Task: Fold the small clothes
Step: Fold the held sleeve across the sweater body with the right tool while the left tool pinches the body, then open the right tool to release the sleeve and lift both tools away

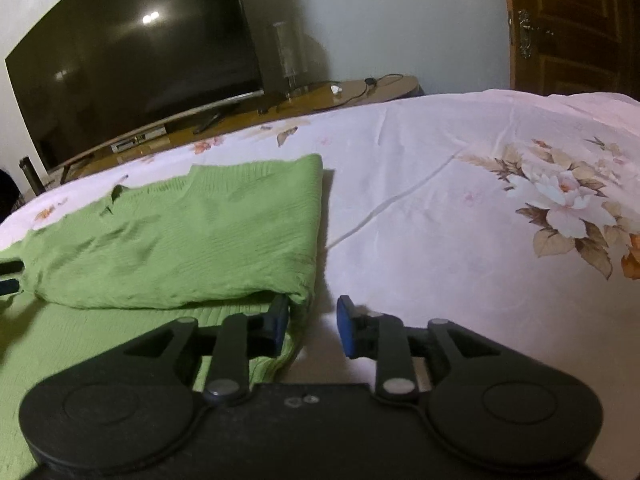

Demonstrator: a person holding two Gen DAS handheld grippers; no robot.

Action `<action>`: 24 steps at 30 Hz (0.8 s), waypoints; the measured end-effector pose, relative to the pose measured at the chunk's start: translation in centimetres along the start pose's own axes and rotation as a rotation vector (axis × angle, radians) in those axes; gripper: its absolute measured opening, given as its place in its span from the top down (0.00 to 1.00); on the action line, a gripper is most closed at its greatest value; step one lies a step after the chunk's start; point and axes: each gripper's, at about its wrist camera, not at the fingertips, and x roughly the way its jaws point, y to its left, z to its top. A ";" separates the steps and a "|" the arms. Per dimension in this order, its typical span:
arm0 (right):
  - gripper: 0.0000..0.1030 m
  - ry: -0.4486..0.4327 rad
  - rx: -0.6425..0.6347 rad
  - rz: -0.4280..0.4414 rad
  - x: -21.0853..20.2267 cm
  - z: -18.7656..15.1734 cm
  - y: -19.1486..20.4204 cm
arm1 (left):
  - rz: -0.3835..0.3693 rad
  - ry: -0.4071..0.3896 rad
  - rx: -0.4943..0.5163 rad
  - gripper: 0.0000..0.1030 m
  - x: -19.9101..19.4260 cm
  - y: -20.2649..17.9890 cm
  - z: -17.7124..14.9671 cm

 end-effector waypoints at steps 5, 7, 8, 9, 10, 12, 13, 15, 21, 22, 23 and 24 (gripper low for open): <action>0.73 -0.017 0.005 0.004 -0.1 0.4 -0.1 | 0.031 0.121 0.004 0.56 3.7 -0.2 0.6; 0.73 -0.018 0.008 0.005 0.2 0.6 0.1 | 0.028 0.124 -0.019 0.99 4.2 -0.3 1.0; 0.73 -0.018 0.008 0.006 0.3 0.7 0.2 | 0.026 0.089 0.022 0.98 3.8 -1.0 1.2; 0.73 -0.019 0.006 0.004 0.4 0.7 0.2 | 0.013 -0.068 0.127 0.98 1.8 -2.4 0.9; 0.73 -0.022 0.005 0.003 0.4 0.8 0.3 | -0.016 -0.142 0.195 0.98 0.5 -3.4 0.6; 0.73 -0.029 0.006 0.000 0.4 0.8 0.3 | 0.003 -0.185 0.289 0.98 -0.5 -4.5 -0.1; 0.73 -0.032 0.006 -0.002 0.4 0.8 0.1 | 0.034 -0.152 0.313 0.98 0.0 -4.4 -0.6; 0.72 -0.028 0.010 -0.006 0.7 0.7 -0.2 | 0.114 -0.053 0.340 0.98 1.7 -3.7 -1.3; 0.72 -0.066 0.011 0.058 0.0 1.1 -0.8 | 0.165 0.013 0.310 0.91 1.8 -2.6 -0.9; 0.72 -0.079 0.010 0.069 -0.3 1.3 -0.9 | 0.185 -0.002 0.288 0.83 1.4 -2.4 -0.5; 0.71 -0.088 0.008 0.080 -0.4 1.6 -1.0 | 0.207 -0.024 0.269 0.71 1.1 -2.1 -0.1; 0.71 -0.099 0.008 0.096 -0.6 1.9 -1.1 | 0.218 -0.050 0.246 0.65 0.3 -1.8 0.2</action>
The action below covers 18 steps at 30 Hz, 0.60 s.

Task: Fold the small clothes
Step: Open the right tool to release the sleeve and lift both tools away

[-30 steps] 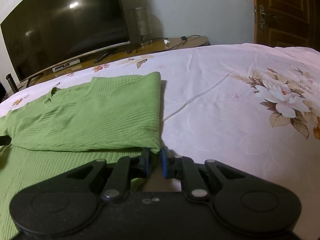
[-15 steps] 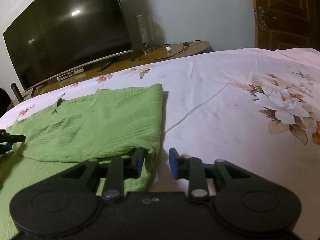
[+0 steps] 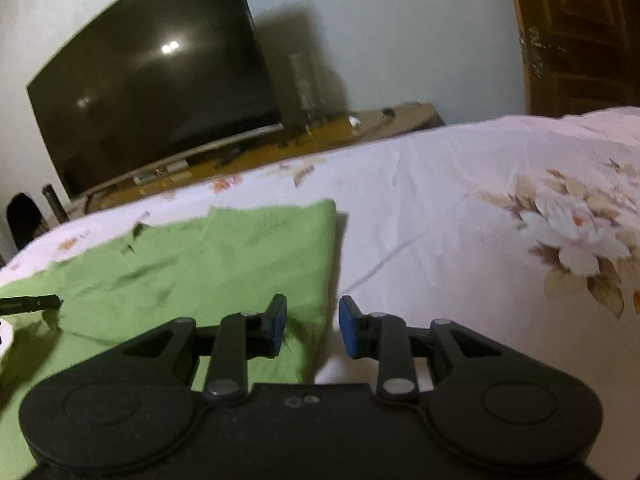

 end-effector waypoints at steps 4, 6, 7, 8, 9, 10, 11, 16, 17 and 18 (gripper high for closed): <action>0.63 -0.016 0.003 0.010 1.5 1.8 -0.8 | -0.084 0.015 -0.058 0.61 1.0 0.2 1.0; 0.63 -0.010 0.038 0.010 3.5 3.0 -1.6 | -0.080 0.062 -0.056 0.61 2.4 -0.5 1.0; 0.63 -0.006 0.053 0.020 4.6 3.6 -1.9 | -0.078 0.078 -0.055 0.61 3.1 -0.8 0.8; 0.64 0.004 0.062 0.030 6.0 4.2 -2.2 | -0.066 0.100 -0.050 0.61 3.6 -1.1 0.5; 0.64 0.016 0.070 0.034 7.2 4.6 -2.5 | -0.059 0.117 -0.040 0.61 4.1 -1.5 0.1; 0.64 0.030 0.091 0.048 8.5 5.0 -2.9 | -0.044 0.105 -0.016 0.62 4.1 -2.0 -0.3; 0.64 0.040 0.123 0.065 9.6 5.3 -3.4 | -0.025 0.097 0.012 0.62 4.0 -2.5 -0.6; 0.94 0.095 0.236 0.126 13.6 5.4 -5.4 | 0.025 0.062 0.027 0.62 3.9 -3.1 -1.0; 0.93 0.102 0.210 0.121 13.7 5.4 -5.2 | 0.023 0.060 0.023 0.62 3.9 -3.0 -1.0; 0.94 0.085 0.169 0.070 13.5 5.4 -4.8 | 0.023 0.058 0.022 0.62 4.0 -3.0 -0.9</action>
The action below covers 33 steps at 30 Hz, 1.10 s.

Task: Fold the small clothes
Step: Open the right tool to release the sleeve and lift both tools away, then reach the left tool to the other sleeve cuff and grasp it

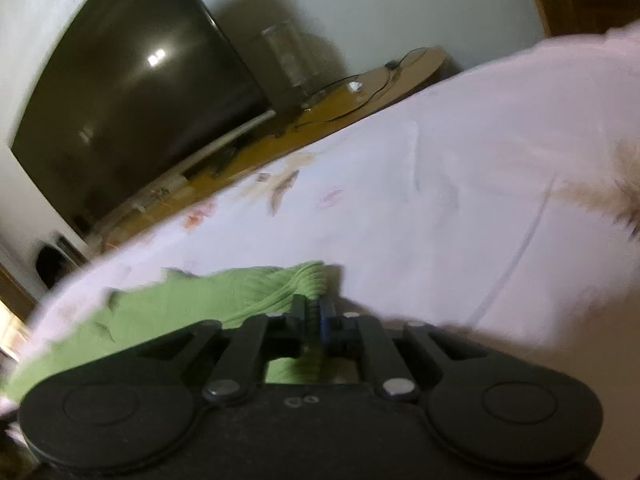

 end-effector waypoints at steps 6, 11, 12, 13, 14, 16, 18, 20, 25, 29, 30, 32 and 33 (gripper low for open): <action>0.75 -0.029 -0.050 -0.074 -1.4 -0.1 1.1 | 0.029 -0.019 -0.010 0.61 -1.4 -0.1 0.6; 0.80 -0.036 -0.153 -0.012 -7.5 -1.8 2.8 | -0.075 -0.038 0.013 0.61 -5.0 -1.7 0.3; 0.82 -0.023 -0.179 -0.009 -8.8 -3.0 3.3 | -0.090 -0.035 0.024 0.61 -5.4 -2.3 0.0; 0.82 -0.011 -0.200 -0.006 -9.4 -3.8 3.7 | -0.106 -0.032 0.042 0.61 -5.6 -3.0 -0.5; 0.83 -0.001 -0.228 -0.005 -10.1 -4.8 4.1 | -0.115 -0.021 0.056 0.61 -5.4 -3.4 -0.9; 0.86 0.036 -0.302 -0.026 -10.4 -6.7 5.0 | -0.085 0.063 0.094 0.61 -4.0 -4.1 -1.9; 0.86 0.087 -0.325 -0.063 -9.5 -8.0 5.4 | -0.085 0.045 0.125 0.61 -4.0 -4.2 -2.4; 0.82 0.081 -0.294 -0.066 -9.7 -7.9 5.2 | -0.072 0.058 0.114 0.61 -4.6 -4.3 -1.5; 0.78 0.005 -0.312 -0.033 -11.7 -7.2 6.5 | -0.033 0.089 0.153 0.56 -4.4 -4.9 -2.0; 0.77 0.122 -0.388 -0.124 -9.1 -8.1 7.5 | 0.014 0.106 0.175 0.25 -5.1 -5.9 -1.1; 0.74 0.125 -0.387 -0.134 -9.3 -7.8 8.0 | 0.006 0.075 0.175 0.19 -5.7 -5.9 -1.0; 0.74 0.074 -0.373 -0.099 -10.5 -7.3 8.9 | -0.005 0.042 0.167 0.17 -7.1 -5.4 -1.1; 0.74 0.060 -0.378 -0.086 -10.9 -7.2 9.4 | 0.006 0.046 0.145 0.17 -7.6 -4.7 -1.2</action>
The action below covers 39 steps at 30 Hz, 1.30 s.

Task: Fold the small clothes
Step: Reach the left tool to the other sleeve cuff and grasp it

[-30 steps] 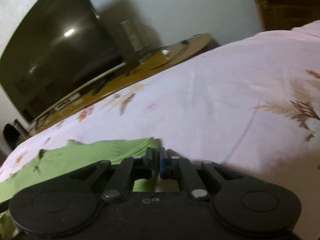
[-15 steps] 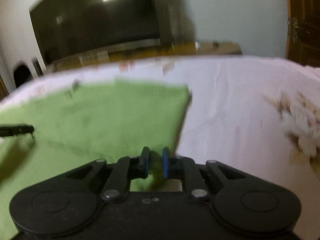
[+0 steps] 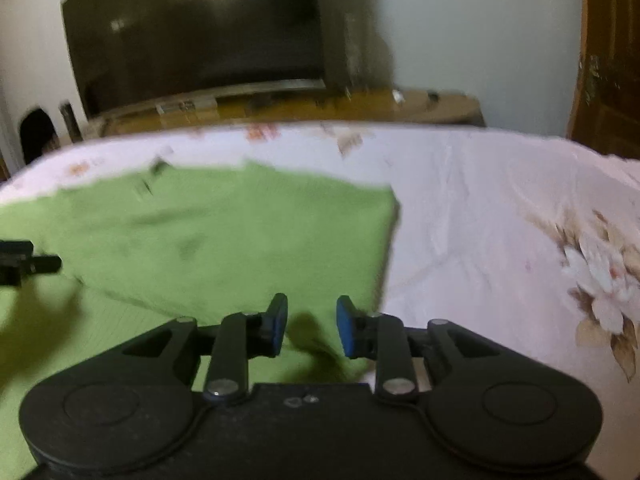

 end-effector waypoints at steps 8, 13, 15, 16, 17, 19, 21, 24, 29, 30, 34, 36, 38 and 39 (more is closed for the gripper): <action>0.74 -0.045 -0.012 0.045 -0.6 1.1 3.7 | 0.102 -0.075 -0.485 0.35 -3.6 15.3 -4.0; 0.73 -0.049 0.062 0.033 0.1 1.1 5.9 | 0.150 -0.148 -0.808 0.60 -3.5 29.0 -7.2; 0.73 -0.039 0.121 0.008 0.6 1.1 6.4 | 0.161 -0.176 -0.879 0.60 -2.7 33.8 -7.9; 0.73 -0.032 0.170 -0.014 0.9 1.1 6.6 | 0.151 -0.187 -0.922 0.60 -2.4 36.1 -8.3; 0.73 -0.030 0.207 -0.031 0.9 1.0 6.8 | 0.130 -0.200 -0.959 0.60 -1.9 38.1 -8.5; 0.72 -0.034 0.295 -0.073 1.1 0.9 6.9 | 0.078 -0.223 -1.011 0.60 -1.0 41.4 -8.6; 0.71 -0.037 0.342 -0.123 1.2 0.8 7.3 | 0.074 -0.221 -1.002 0.60 0.0 43.6 -7.9; 0.71 -0.041 0.365 -0.177 1.1 0.8 8.2 | 0.021 -0.240 -1.060 0.60 1.6 46.3 -8.1; 0.71 -0.070 0.382 -0.230 -0.1 1.2 8.9 | -0.066 -0.298 -1.134 0.65 3.1 48.0 -8.7; 0.71 -0.073 0.379 -0.238 -0.3 1.3 8.9 | -0.089 -0.322 -1.152 0.65 3.4 48.0 -9.1; 0.70 -0.074 0.390 -0.251 -0.5 1.3 8.4 | -0.041 -0.319 -1.159 0.77 4.0 48.0 -9.1; 0.69 -0.070 0.394 -0.246 -0.3 1.5 8.1 | -0.002 -0.316 -1.168 0.77 4.0 48.1 -8.8; 0.69 -0.069 0.387 -0.245 0.0 1.8 7.8 | 0.036 -0.299 -1.156 0.97 4.2 48.2 -8.2; 0.69 -0.070 0.385 -0.244 -0.1 1.8 7.7 | 0.065 -0.250 -1.103 0.98 4.6 47.9 -7.3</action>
